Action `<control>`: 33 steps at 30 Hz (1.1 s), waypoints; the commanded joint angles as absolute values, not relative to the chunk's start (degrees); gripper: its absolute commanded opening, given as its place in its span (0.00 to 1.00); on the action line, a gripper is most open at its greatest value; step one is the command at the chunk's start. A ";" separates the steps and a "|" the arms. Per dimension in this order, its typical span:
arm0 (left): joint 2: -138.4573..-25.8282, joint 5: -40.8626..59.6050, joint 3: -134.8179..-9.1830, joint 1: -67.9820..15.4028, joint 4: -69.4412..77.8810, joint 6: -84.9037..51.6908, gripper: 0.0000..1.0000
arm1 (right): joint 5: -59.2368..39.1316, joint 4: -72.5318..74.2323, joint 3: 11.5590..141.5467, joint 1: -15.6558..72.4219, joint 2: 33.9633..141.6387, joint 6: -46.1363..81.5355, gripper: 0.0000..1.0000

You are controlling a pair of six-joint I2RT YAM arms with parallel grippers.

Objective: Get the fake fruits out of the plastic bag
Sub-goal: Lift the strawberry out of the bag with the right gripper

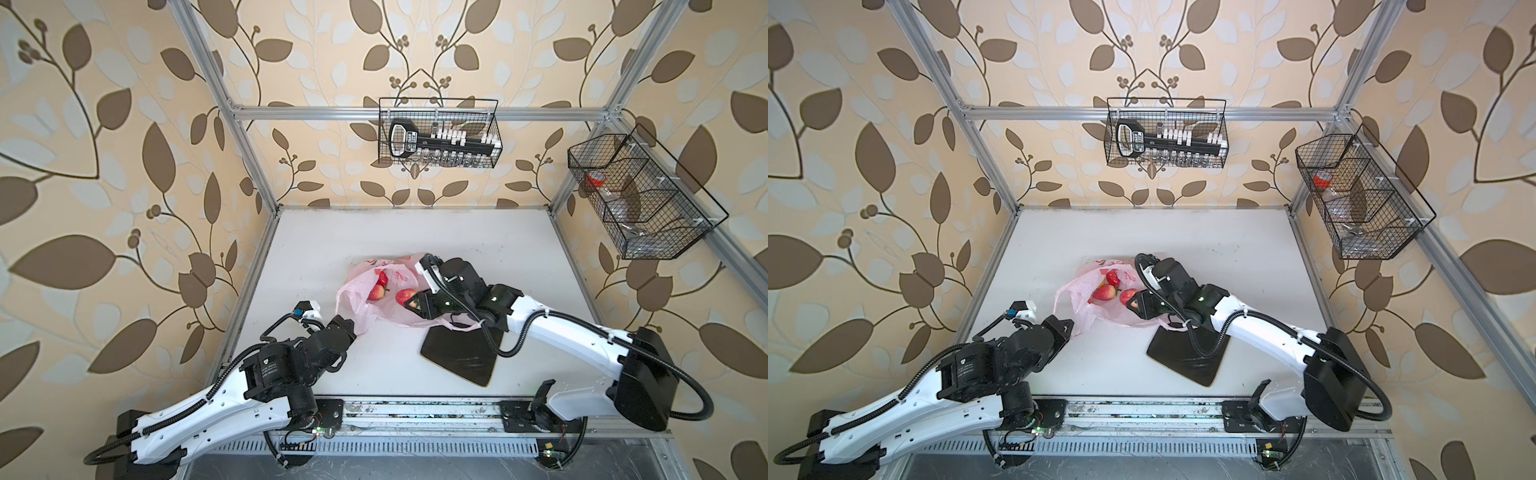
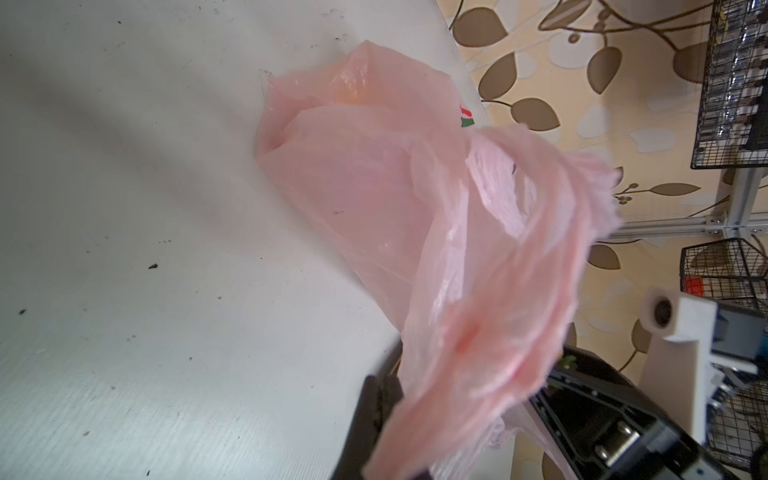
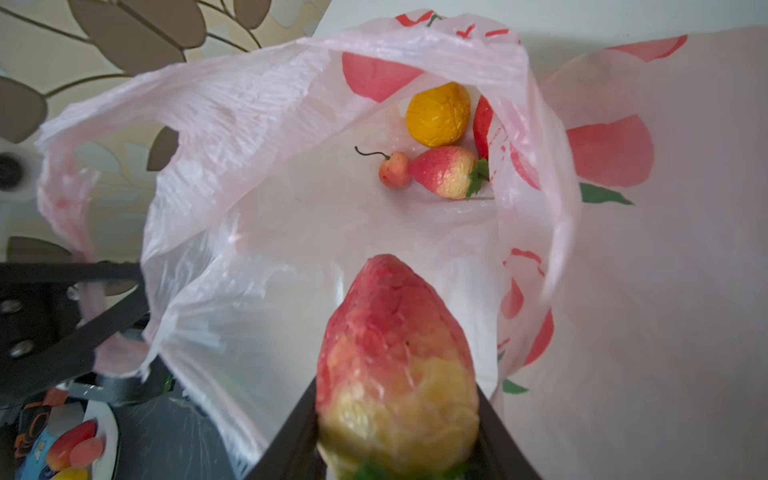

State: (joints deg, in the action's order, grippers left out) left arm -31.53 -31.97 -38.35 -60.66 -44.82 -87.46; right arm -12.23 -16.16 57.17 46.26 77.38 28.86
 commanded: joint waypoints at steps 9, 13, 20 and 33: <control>-33.54 -33.12 -37.37 -60.38 -42.22 -87.80 0.00 | -13.07 -23.33 59.72 46.27 62.94 32.70 0.30; -34.60 -32.74 -37.09 -60.38 -41.14 -87.49 0.00 | -15.07 -18.51 59.18 46.05 62.06 35.55 0.30; -34.80 -32.87 -37.44 -60.35 -42.19 -87.77 0.00 | -20.32 -7.76 60.08 45.80 62.46 41.17 0.30; -35.16 -33.31 -37.52 -60.38 -43.76 -89.23 0.00 | 16.51 -33.88 64.50 44.65 54.16 41.93 0.31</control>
State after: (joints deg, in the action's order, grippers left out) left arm -35.05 -31.73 -37.67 -60.66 -42.28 -88.09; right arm 1.52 -20.49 64.60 44.95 55.86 39.53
